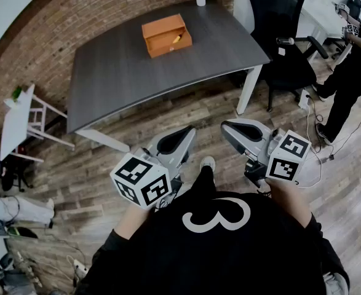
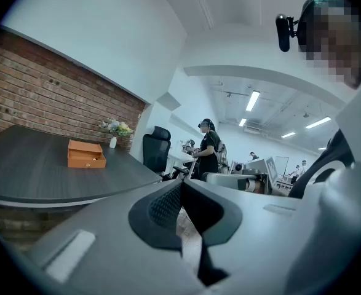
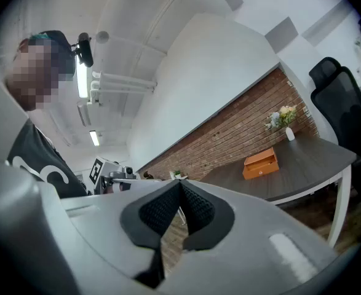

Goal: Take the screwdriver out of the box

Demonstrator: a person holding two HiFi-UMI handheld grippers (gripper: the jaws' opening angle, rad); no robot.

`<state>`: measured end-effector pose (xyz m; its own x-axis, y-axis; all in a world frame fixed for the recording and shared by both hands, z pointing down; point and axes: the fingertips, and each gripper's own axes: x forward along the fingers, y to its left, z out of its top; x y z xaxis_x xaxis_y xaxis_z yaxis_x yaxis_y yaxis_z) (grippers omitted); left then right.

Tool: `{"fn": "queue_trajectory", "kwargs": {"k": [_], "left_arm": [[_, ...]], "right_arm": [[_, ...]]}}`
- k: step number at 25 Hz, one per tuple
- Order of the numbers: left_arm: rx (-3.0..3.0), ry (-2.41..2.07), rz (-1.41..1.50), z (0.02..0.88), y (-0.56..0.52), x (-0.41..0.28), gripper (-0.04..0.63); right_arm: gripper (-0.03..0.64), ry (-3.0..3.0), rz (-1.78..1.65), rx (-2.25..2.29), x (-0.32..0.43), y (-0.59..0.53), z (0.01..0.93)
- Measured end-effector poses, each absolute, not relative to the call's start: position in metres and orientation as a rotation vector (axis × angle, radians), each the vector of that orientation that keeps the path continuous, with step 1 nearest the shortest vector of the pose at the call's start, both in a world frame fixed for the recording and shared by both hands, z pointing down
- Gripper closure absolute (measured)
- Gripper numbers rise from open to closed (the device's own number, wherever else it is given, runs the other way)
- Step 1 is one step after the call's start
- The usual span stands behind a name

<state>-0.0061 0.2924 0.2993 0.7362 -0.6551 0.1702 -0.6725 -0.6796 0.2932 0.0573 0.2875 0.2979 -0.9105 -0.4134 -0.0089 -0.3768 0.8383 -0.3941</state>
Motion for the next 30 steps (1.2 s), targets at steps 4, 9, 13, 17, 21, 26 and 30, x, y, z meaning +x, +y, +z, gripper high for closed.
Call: {"fn": "queue_trajectory", "kwargs": {"k": [4, 9, 13, 17, 21, 26, 30], "left_arm": [[2.590, -1.022, 0.075, 0.306, 0.292, -0.007, 0.581], [2.599, -0.996, 0.069, 0.309, 0.283, -0.005, 0.581], [2.609, -0.982, 0.068, 0.309, 0.265, -0.008, 0.581], [2.612, -0.981, 0.067, 0.308, 0.237, -0.011, 0.582], [2.599, -0.969, 0.082, 0.314, 0.199, -0.015, 0.584], [2.574, -0.951, 0.086, 0.314, 0.136, -0.032, 0.588], [2.569, -0.932, 0.085, 0.320, 0.081, -0.041, 0.594]], "right_arm": [[0.615, 2.934, -0.599, -0.635, 0.055, 0.290, 0.302], [0.615, 2.932, -0.598, -0.659, 0.056, 0.280, 0.303], [0.615, 2.924, -0.606, -0.651, 0.051, 0.263, 0.302], [0.615, 2.927, -0.599, -0.645, 0.046, 0.237, 0.300], [0.615, 2.933, -0.622, -0.659, 0.041, 0.199, 0.305], [0.615, 2.932, -0.657, -0.676, 0.024, 0.137, 0.303], [0.615, 2.930, -0.683, -0.691, 0.016, 0.085, 0.311]]}}
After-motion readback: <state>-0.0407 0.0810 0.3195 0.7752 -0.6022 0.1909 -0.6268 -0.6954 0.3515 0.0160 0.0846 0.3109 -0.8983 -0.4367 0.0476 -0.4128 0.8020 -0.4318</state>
